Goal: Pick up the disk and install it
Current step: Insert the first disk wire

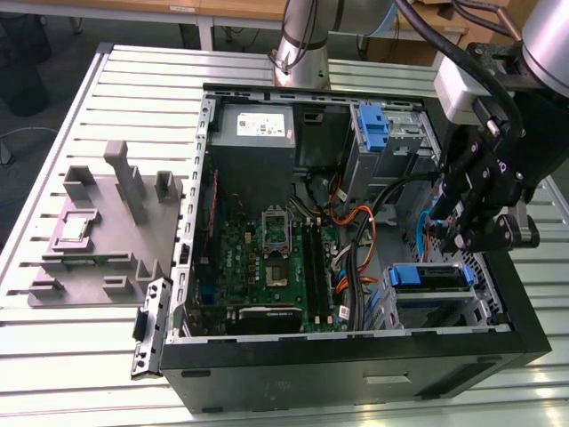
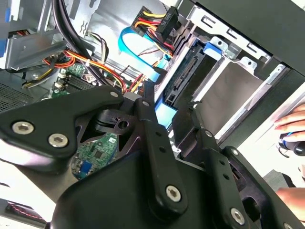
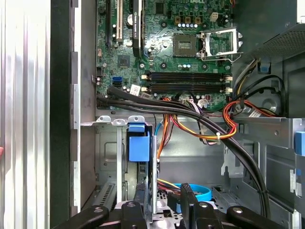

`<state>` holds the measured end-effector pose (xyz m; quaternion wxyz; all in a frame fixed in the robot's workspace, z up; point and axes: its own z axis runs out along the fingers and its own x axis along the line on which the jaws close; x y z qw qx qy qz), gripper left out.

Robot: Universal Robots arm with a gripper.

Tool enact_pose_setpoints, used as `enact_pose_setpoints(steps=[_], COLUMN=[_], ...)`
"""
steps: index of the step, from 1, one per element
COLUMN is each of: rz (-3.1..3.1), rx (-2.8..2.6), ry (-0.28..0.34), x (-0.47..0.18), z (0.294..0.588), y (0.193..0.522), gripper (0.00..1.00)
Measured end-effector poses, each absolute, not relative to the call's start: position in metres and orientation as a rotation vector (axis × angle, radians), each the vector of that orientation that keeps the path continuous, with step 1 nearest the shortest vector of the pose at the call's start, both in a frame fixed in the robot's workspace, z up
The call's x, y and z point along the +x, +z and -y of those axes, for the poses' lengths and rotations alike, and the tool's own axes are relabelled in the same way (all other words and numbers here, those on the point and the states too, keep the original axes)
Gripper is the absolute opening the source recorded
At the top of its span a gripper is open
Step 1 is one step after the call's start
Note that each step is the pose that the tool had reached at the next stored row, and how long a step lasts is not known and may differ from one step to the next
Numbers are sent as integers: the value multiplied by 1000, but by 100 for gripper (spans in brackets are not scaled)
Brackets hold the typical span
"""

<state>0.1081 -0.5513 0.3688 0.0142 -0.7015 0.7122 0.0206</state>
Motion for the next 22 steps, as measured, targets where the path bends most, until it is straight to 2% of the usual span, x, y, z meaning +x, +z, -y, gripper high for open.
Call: enact_pose_setpoints(steps=[22], rz=[-2217], rx=[-2184], ry=[64], x=[115], z=[543], y=[368], gripper=[42])
